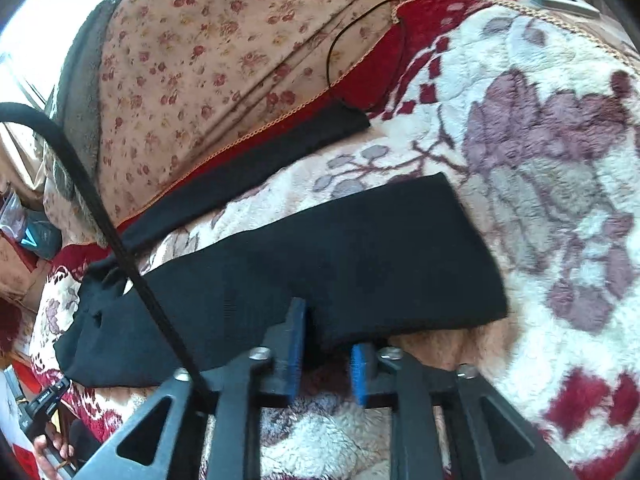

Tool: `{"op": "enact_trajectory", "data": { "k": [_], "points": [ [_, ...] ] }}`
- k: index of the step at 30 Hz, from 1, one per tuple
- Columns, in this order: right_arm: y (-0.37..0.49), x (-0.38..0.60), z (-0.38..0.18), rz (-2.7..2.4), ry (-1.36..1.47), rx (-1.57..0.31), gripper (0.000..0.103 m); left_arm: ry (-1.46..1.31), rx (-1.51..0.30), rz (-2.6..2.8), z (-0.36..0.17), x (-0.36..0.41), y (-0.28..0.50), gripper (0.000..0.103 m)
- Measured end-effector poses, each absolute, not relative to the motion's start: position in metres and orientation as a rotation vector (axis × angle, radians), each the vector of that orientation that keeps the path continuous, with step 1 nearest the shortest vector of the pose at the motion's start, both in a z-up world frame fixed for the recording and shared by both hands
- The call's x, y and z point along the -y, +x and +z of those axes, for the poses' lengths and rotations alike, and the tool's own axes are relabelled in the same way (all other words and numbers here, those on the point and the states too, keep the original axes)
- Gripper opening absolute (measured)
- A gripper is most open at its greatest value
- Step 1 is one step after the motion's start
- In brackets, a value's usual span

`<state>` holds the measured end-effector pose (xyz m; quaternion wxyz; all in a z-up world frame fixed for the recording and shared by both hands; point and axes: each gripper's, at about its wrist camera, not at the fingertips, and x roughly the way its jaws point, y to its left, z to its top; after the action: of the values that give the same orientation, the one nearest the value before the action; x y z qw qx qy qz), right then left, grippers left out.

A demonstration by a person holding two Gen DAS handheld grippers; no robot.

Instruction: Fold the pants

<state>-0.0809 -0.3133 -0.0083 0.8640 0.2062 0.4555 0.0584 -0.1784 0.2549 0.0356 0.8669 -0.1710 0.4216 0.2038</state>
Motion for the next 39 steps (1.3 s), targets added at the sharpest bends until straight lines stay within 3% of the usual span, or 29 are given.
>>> {"op": "enact_trajectory", "data": {
  "k": [5,9,10,26,34,39],
  "points": [
    [-0.089,0.322,0.010,0.079,0.365,-0.934,0.034,-0.360,-0.858,0.425,0.055,-0.259,-0.185,0.011],
    [-0.090,0.325,0.026,0.095,0.406,-0.891,0.039,-0.396,-0.829,0.385,0.070,-0.257,-0.180,0.042],
    [-0.089,0.325,0.029,0.103,0.422,-0.883,0.041,-0.413,-0.821,0.371,0.072,-0.256,-0.177,0.044],
    [-0.014,0.263,0.032,0.277,0.461,-0.890,0.050,-0.424,-0.899,0.114,0.072,-0.199,-0.072,0.044],
    [0.038,0.287,-0.006,0.261,0.674,-0.958,0.050,-0.530,-0.996,0.078,0.045,-0.195,-0.011,0.044],
    [0.034,0.302,0.012,0.214,0.655,-0.883,0.050,-0.527,-0.983,0.096,0.044,-0.198,-0.002,0.044]
  ]
}}
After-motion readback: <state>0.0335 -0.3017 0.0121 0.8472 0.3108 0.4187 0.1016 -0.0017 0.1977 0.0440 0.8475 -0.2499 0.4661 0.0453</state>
